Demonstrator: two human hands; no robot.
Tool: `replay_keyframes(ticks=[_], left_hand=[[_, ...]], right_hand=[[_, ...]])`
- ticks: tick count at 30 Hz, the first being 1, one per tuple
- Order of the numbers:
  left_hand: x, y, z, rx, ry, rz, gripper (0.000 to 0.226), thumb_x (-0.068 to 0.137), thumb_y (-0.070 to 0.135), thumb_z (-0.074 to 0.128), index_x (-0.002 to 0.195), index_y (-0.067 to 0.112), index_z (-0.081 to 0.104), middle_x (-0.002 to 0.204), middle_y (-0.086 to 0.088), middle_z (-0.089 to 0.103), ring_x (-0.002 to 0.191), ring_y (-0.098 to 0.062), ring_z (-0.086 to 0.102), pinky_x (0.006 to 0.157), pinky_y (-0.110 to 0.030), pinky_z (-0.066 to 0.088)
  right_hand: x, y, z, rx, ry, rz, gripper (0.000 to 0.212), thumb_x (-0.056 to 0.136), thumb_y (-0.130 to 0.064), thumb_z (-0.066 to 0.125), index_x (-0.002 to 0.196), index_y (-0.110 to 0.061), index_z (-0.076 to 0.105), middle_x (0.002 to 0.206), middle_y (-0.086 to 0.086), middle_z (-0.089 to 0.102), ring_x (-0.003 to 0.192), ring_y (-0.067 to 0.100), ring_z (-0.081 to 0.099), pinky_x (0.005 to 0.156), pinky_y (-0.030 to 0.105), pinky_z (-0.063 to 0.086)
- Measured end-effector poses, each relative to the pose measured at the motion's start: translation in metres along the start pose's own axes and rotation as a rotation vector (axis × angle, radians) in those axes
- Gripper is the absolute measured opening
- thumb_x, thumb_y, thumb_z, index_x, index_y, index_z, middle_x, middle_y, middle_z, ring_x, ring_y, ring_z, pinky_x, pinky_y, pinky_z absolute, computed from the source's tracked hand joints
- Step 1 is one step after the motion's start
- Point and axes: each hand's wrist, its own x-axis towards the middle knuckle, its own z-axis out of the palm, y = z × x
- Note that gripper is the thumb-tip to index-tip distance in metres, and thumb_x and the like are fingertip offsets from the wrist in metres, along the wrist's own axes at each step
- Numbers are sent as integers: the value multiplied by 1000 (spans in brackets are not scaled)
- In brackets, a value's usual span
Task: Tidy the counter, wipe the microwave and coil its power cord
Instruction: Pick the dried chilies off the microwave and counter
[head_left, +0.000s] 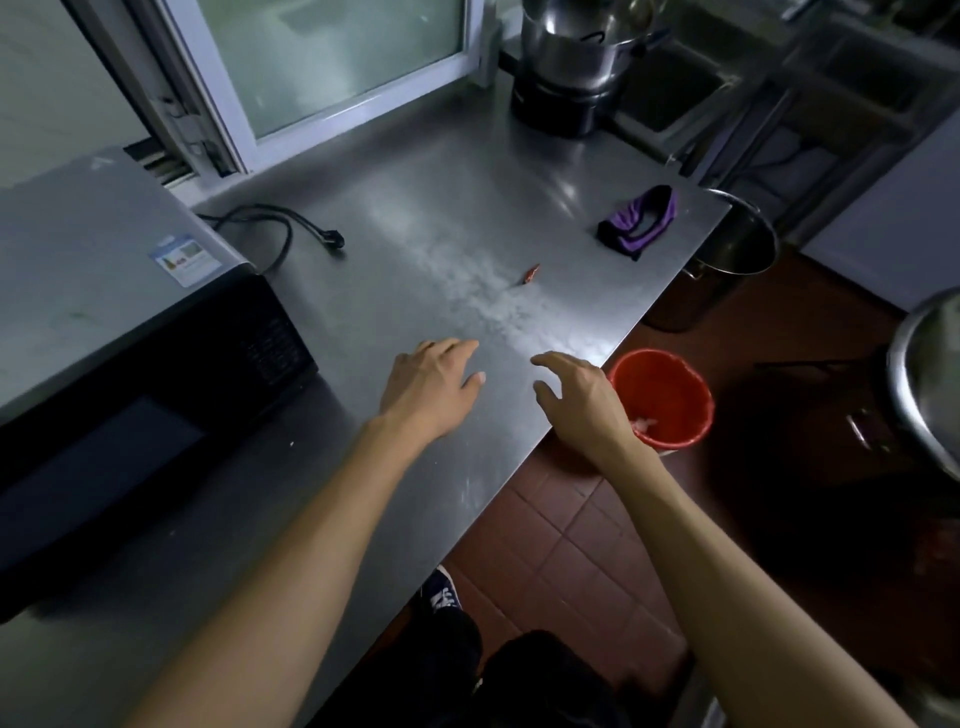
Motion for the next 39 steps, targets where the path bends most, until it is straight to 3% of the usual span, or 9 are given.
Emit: replay_keyframes(ticks=[17,29,33,39], left_hand=[[143,22,32,-5,-43,-103,49,100,41,49,146,22,46,147,3,50,132,-23,46,101,-41,40],[239,50,65,-8,-115,-323,48,97,42,53,141,22,51,140,0,57,124,-27,52,96,-42,45],[248,48,73,-23,-136,-397,48,97,42,53,141,24,51,139,0,58,124,-26,53,96,-42,45],[251,44,82,-53,-155,-463,48,97,41,53,141,22,51,139,-1,58,124,-27,54,96,-44,46]], right_hand=[[157,90,10,-12,-133,-65,37,95,-14,56,131,-14,61,136,2,62,123,28,55,100,46,46],[290,164,44,-104,-246,-290,41,84,-1,54,120,-17,64,129,2,63,116,32,55,91,43,40],[313,178,57,-123,-218,-408,37,87,-10,42,114,-18,66,120,0,65,115,30,55,90,42,38],[332,186,76,-159,-243,-470,18,92,-15,58,105,-20,70,112,2,65,108,31,56,90,42,38]])
